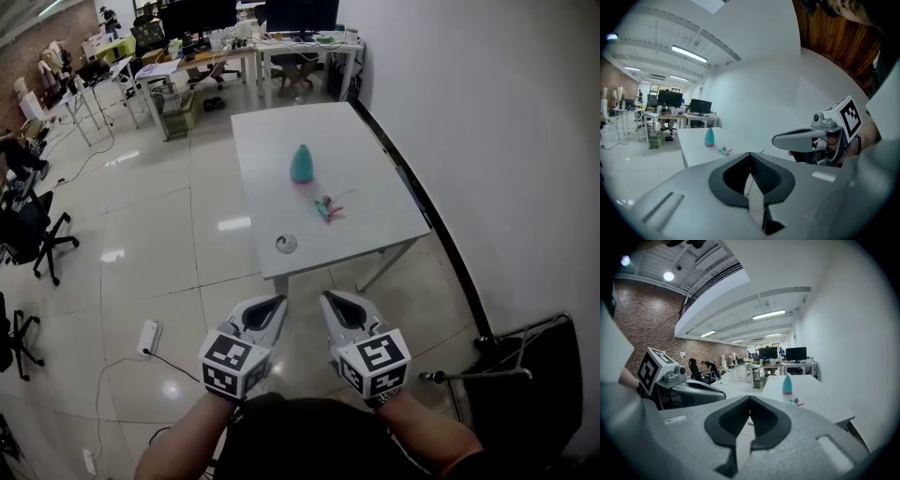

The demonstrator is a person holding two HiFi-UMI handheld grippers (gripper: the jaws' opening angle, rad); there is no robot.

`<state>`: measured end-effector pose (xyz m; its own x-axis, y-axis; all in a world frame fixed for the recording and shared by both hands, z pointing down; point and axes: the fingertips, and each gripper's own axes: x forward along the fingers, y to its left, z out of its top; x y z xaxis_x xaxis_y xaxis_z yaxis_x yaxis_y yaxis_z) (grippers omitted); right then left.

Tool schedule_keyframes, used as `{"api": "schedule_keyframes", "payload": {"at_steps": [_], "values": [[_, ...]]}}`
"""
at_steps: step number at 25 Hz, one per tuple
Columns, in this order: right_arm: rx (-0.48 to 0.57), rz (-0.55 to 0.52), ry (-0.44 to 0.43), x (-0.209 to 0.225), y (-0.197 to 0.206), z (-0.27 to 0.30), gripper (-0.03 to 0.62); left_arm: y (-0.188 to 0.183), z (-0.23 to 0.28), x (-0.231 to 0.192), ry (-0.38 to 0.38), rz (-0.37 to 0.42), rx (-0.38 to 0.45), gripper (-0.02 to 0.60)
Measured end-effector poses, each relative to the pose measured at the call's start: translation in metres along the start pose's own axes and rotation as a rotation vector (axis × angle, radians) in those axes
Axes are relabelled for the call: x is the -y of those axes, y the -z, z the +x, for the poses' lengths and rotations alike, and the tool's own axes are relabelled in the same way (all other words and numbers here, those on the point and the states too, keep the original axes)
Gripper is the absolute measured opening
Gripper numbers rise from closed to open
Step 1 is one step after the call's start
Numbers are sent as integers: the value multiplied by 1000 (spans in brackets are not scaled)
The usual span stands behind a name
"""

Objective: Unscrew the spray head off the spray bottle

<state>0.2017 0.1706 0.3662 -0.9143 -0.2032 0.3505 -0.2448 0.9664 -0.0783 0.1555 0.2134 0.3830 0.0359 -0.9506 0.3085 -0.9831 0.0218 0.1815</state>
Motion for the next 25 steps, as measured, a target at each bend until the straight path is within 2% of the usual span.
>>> {"api": "schedule_keyframes", "payload": {"at_steps": [12,25], "values": [[4,24,128,-14,-20,61,-8,-11,-10,-69,97,36,-11,15],[-24,49,174,-4,-17,88,-8,-9,4,-94,139,29,-38,15]]}}
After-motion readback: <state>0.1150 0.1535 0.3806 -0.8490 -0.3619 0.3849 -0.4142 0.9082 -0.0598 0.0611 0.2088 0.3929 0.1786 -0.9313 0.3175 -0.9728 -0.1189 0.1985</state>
